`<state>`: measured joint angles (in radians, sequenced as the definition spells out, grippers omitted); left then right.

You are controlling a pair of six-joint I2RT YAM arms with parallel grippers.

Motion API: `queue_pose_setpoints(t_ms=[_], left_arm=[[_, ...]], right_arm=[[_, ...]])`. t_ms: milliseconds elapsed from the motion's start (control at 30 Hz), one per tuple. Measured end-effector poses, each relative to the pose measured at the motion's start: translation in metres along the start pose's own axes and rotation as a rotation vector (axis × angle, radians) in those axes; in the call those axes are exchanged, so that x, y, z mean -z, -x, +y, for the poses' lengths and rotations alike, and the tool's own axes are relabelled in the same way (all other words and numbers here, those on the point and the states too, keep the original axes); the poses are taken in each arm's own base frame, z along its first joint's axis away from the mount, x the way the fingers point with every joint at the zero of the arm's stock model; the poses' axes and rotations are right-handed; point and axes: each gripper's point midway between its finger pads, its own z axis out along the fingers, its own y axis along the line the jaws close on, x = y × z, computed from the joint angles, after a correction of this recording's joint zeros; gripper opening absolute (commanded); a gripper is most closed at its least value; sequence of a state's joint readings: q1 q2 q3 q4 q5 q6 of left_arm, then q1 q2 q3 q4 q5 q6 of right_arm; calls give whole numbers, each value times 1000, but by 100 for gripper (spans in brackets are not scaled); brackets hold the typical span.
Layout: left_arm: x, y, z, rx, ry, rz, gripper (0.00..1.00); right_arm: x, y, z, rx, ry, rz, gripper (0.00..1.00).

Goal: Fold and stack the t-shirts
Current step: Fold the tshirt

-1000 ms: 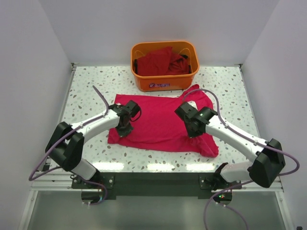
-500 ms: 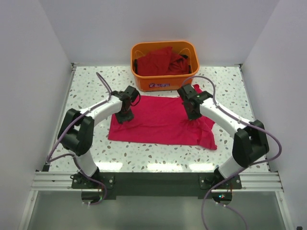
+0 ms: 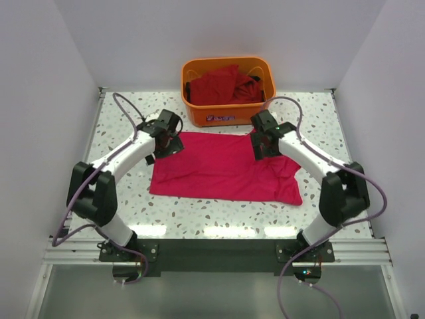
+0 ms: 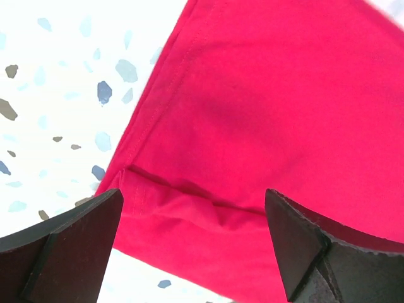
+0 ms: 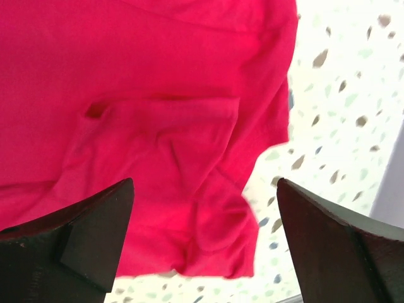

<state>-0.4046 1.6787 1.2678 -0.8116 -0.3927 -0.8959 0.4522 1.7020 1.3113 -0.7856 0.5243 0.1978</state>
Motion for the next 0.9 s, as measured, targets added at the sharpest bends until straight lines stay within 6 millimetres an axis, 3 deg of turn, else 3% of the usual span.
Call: queue_pose_setpoints(t_ms=[100, 200, 300, 400, 567, 767, 900], left_arm=[[18, -1, 2, 26, -79, -23, 100], [24, -15, 5, 35, -144, -5, 100], [17, -40, 10, 17, -166, 44, 100], [10, -62, 8, -11, -192, 95, 100], [0, -72, -8, -37, -233, 122, 100], [-33, -78, -4, -42, -166, 151, 100], [-44, -57, -6, -12, -151, 121, 100]], right_arm=[[25, -20, -1, -101, 82, -22, 99], [46, -50, 11, -184, 236, -28, 99], [50, -82, 31, -219, 357, 17, 99], [41, -108, 45, -212, 395, 108, 99], [22, -115, 51, -210, 357, 180, 99], [-5, -117, 28, -277, 275, 232, 99], [-16, -113, 17, -308, 262, 216, 99]])
